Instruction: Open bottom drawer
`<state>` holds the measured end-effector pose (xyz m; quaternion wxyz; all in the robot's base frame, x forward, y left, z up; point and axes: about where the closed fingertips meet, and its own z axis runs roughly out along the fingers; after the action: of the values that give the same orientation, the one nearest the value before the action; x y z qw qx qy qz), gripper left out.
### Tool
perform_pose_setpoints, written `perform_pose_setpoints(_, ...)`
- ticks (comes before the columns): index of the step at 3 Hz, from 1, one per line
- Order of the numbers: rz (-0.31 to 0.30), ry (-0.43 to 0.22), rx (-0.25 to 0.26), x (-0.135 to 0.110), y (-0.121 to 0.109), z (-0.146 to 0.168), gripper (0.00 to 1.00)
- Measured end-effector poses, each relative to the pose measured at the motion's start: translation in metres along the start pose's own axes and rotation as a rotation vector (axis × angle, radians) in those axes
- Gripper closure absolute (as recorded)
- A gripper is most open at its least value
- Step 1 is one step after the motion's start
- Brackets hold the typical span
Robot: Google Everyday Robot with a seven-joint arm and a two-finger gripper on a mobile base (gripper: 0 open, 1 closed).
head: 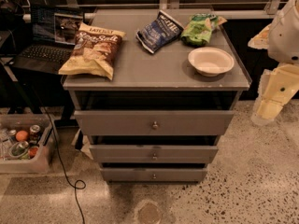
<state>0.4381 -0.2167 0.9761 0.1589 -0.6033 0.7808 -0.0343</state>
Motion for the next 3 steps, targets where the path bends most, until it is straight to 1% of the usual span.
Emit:
perform_pose_setpoints(1,0.0,0.0,0.0,0.0,0.0,0.0,0.0)
perform_pose_setpoints(2,0.049,-0.087,0.014,-0.005,0.0,0.012,0.0)
perform_pose_setpoints(3,0.251,-0.277,0.009,-0.009,0.028,0.05,0.0)
